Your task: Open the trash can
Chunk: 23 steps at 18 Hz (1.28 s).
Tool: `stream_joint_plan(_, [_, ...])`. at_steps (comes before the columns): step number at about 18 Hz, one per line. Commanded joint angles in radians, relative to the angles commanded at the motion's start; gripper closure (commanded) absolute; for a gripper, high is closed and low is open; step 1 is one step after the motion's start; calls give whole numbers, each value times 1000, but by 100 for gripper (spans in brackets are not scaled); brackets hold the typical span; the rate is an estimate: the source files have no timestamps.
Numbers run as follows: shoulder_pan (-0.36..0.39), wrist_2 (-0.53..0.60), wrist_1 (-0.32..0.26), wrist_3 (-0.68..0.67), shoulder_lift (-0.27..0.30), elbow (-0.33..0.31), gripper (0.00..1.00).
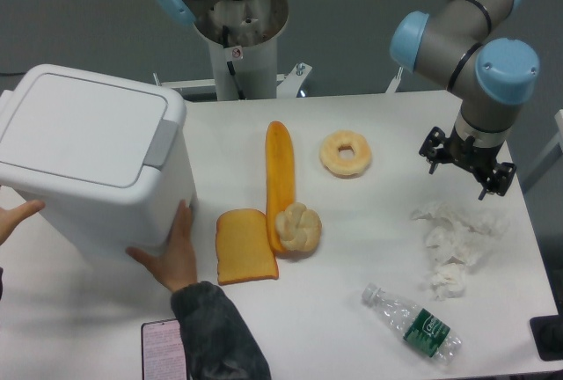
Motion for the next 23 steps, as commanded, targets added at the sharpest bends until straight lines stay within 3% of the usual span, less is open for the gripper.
stream_joint_plan(7, [0,-70,-2,-15,0,-3,0])
stream_joint_plan(14, [0,-72,0,-127,18,-6,0])
stream_joint_plan(23, [2,-97,28,-152,15,-2,0])
